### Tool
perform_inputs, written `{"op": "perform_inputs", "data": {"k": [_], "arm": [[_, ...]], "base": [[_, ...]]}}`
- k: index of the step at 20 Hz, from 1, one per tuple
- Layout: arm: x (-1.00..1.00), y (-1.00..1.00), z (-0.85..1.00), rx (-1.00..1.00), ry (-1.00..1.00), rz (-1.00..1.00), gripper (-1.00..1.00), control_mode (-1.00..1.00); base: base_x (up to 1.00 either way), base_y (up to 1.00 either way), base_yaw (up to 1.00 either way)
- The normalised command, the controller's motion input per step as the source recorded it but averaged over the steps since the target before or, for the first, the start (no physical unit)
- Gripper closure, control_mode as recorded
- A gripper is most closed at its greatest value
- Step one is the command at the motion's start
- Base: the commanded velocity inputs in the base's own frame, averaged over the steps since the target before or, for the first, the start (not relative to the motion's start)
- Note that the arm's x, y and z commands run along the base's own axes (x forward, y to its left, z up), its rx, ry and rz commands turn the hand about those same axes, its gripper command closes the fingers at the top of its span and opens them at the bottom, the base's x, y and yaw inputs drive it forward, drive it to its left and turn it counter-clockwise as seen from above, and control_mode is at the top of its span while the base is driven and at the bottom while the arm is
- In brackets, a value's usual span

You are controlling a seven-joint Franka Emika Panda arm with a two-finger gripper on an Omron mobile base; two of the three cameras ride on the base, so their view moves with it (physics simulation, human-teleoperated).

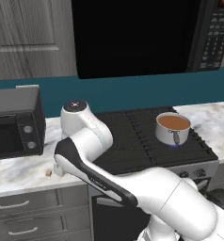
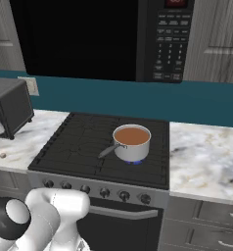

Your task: Pick up the sugar cube(s) and place them in the saucepan with hot chocolate.

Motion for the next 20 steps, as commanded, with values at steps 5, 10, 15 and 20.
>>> {"op": "perform_inputs", "data": {"k": [5,10,15,20], "arm": [[0.09,0.35,-0.62,0.00,0.04,0.16,-1.00,-1.00],[0.14,0.00,-0.37,0.00,0.01,0.01,-1.00,-1.00],[0.21,0.00,-0.25,-0.01,0.00,0.04,-1.00,-1.00],[0.21,0.02,-0.09,-0.07,0.00,0.01,-1.00,-1.00]], "base": [[0.00,0.00,0.00],[0.00,0.00,0.00],[0.00,0.00,0.00],[0.00,0.00,0.00]]}}
